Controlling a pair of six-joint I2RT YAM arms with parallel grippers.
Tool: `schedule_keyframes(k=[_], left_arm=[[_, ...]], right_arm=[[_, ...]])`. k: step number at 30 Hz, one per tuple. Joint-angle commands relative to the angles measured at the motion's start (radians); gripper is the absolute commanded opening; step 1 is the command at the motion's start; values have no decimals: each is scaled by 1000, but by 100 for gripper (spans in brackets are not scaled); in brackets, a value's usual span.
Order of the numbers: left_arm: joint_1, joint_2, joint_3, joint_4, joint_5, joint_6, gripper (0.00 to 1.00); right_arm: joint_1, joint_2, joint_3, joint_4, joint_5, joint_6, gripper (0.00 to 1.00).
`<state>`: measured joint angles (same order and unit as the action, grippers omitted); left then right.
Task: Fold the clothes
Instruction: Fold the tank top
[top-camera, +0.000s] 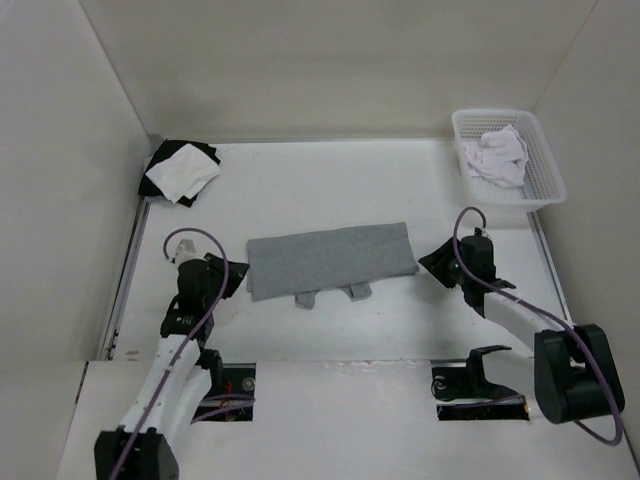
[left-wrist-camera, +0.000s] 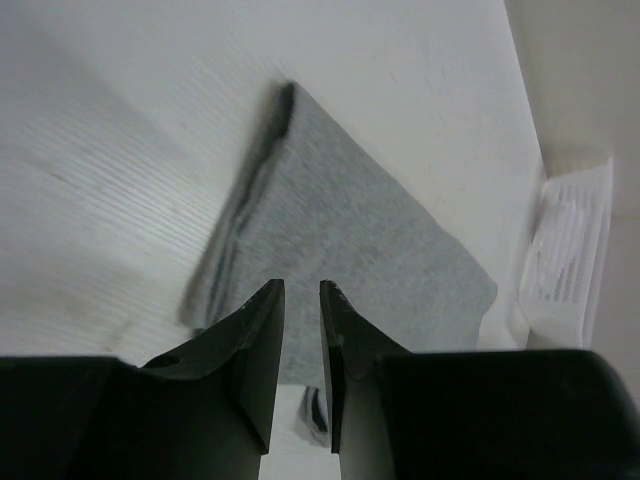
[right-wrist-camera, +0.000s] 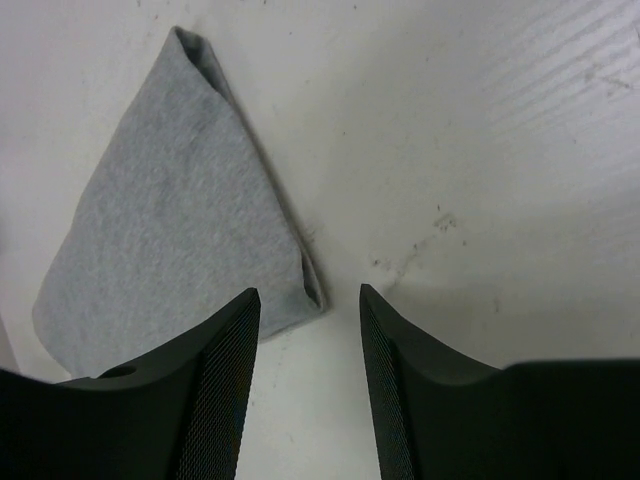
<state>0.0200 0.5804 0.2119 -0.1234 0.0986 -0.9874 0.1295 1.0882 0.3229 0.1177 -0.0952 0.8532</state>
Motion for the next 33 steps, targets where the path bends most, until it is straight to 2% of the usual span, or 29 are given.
schedule_keyframes(k=[1,5,8,12,17,20,23,25,33], left_arm=[[-183,137,84,171,-68,-25,19],[-474,349,103,332,-233,-57,20],[-542,482,107,404,-255,-68,21],[-489,564,67,447,-235,-65,21],[-299,547,4,439,-204,-16,21],[-217,538,-12,430,-204,18,21],[-173,549,-9,430,-208,45,22],[-139,567,0,441,-204,58,22],[-99,517,67,453,-175,90,23]], right_arm=[[-8,109,97,74,31,-28,48],[35,197,133,96,-4,-16,36],[80,216,133,99,6,4,27],[117,245,125,99,-3,13,15],[176,191,67,82,6,40,9],[210,122,48,28,12,41,13],[218,59,44,-26,67,15,40],[203,56,50,-27,74,-11,48],[190,260,125,107,-55,-6,48]])
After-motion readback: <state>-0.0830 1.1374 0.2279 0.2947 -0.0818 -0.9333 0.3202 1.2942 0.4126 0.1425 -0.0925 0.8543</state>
